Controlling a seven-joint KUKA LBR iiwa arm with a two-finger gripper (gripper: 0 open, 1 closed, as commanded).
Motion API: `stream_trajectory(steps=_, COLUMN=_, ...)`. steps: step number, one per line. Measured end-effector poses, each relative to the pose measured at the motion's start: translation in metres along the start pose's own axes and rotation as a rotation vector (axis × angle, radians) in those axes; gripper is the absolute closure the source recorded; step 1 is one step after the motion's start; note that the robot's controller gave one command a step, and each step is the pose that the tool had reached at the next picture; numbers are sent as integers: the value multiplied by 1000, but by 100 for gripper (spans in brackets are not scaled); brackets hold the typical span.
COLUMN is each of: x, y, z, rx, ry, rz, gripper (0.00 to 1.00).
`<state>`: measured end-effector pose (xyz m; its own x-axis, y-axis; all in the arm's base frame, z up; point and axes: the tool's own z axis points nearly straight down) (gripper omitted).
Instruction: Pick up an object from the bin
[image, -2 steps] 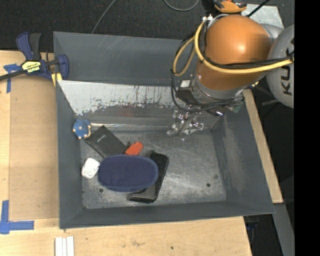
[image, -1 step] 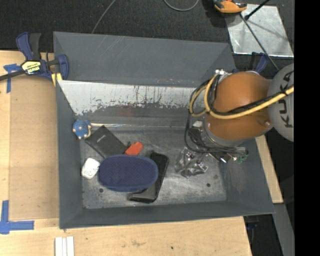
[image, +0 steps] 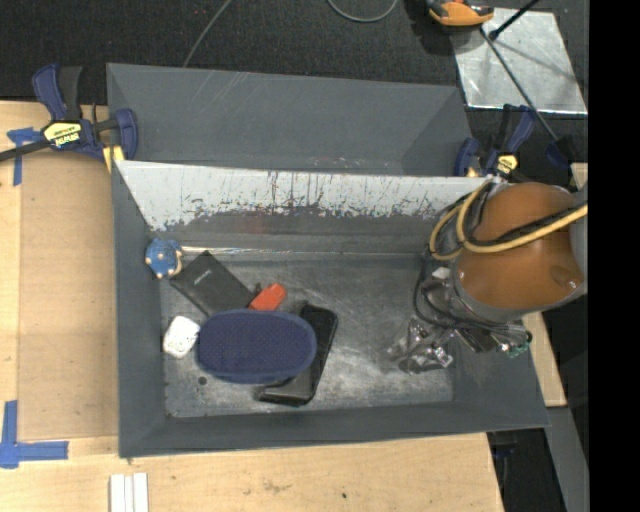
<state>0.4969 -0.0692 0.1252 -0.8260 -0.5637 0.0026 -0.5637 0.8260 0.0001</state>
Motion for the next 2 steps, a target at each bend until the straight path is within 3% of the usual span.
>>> stream_trajectory(steps=1, x=-3, y=2, z=-2, rx=1, ry=-4, rz=-7, gripper=0)
stream_trajectory(steps=2, x=-83, y=17, z=52, rx=8, ry=-10, rz=-228, gripper=0)
